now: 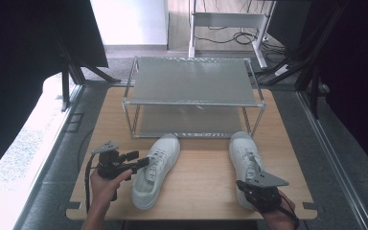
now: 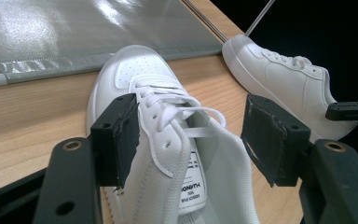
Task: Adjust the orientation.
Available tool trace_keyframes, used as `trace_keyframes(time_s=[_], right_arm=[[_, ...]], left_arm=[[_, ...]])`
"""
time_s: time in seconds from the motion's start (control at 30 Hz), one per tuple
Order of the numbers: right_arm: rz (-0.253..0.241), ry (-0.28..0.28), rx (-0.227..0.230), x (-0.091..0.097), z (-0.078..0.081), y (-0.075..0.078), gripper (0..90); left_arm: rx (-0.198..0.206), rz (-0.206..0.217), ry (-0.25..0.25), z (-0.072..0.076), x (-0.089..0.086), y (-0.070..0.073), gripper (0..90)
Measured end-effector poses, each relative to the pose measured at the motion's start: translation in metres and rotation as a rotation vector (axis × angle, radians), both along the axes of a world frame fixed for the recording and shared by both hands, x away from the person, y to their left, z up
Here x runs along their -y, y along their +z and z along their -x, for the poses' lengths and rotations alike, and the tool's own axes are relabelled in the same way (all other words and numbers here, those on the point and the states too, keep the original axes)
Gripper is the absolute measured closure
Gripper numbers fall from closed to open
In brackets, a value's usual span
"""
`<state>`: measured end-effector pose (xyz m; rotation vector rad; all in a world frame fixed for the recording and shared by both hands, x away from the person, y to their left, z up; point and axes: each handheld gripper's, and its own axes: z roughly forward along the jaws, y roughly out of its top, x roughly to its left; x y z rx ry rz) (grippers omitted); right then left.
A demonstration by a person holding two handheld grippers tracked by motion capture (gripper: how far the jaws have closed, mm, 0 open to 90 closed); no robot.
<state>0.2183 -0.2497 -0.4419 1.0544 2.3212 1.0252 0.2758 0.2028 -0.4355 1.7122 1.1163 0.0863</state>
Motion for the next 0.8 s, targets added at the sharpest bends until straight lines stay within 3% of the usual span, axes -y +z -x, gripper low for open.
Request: trace_keyframes(time_s=[0.43, 0.57, 0.8], right_arm=[[-0.008, 0.009, -0.04, 0.015, -0.003, 0.002, 90.0], [-0.01, -0.003, -0.05, 0.028, -0.006, 0.002, 90.0], [-0.049, -0.013, -0.078, 0.042, -0.01, 0.0, 90.0]], left_arm=[[-0.013, 0.013, -0.005, 0.0, -0.002, 0.0, 36.3], [-0.015, 0.014, 0.001, 0.0, -0.003, 0.0, 36.4], [-0.014, 0.016, 0.004, 0.001, -0.004, 0.001, 36.4]])
